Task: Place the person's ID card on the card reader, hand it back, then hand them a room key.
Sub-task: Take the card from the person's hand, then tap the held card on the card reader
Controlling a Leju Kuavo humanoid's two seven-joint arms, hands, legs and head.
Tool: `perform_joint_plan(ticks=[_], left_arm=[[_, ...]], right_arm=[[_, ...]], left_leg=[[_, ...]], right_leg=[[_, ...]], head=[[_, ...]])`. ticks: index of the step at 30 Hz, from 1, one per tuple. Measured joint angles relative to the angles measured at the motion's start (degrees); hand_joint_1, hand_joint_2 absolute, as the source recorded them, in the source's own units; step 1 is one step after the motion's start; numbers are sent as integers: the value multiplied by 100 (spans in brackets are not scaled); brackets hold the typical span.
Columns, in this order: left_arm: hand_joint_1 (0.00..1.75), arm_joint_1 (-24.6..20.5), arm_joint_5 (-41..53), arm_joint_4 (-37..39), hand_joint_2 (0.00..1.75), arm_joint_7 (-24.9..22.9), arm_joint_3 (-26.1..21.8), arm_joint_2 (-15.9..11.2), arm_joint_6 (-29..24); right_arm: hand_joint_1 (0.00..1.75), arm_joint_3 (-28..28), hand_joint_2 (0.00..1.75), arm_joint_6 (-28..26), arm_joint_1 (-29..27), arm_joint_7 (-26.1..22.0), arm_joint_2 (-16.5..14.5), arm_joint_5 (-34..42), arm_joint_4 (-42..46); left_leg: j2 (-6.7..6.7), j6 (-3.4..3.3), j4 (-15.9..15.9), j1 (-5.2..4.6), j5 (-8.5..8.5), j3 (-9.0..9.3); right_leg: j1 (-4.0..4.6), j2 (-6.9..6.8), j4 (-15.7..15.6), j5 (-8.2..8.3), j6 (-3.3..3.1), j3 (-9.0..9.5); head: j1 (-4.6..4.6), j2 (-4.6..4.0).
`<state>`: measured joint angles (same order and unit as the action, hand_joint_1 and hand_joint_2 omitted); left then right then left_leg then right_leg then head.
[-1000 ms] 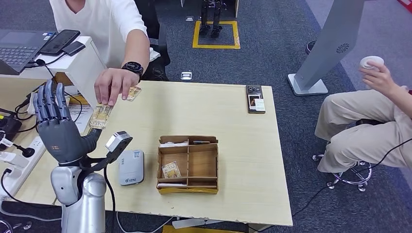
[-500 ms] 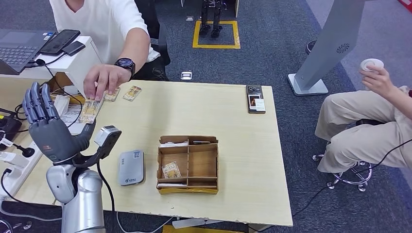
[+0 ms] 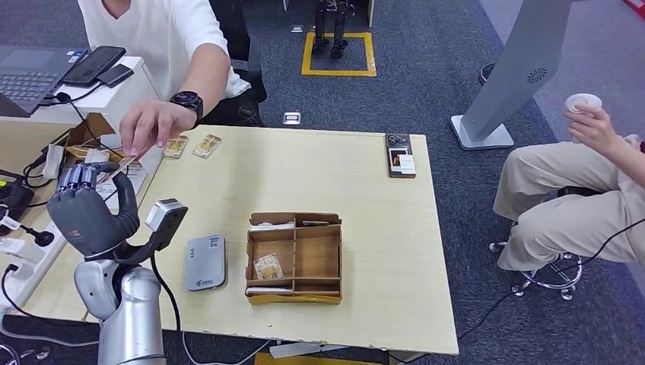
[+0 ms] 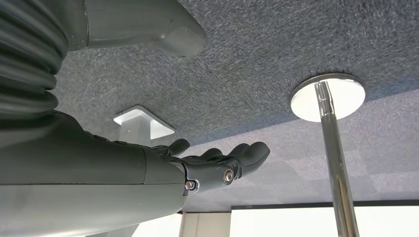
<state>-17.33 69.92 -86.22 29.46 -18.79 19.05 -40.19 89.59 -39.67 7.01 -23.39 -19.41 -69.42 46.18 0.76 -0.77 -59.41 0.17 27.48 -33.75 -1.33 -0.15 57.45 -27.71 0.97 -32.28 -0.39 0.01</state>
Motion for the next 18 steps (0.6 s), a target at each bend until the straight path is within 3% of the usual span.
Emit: perform_joint_plan(ticks=[18], left_arm=[[175,2,-136,19,175,105,-87,3,0]], right_arm=[[0,0,175,0,2,-31,0,38,-3]], left_leg=[[1,0,0,0,0,0]], right_leg=[[0,-1,0,0,0,1]], head=[[0,0]])
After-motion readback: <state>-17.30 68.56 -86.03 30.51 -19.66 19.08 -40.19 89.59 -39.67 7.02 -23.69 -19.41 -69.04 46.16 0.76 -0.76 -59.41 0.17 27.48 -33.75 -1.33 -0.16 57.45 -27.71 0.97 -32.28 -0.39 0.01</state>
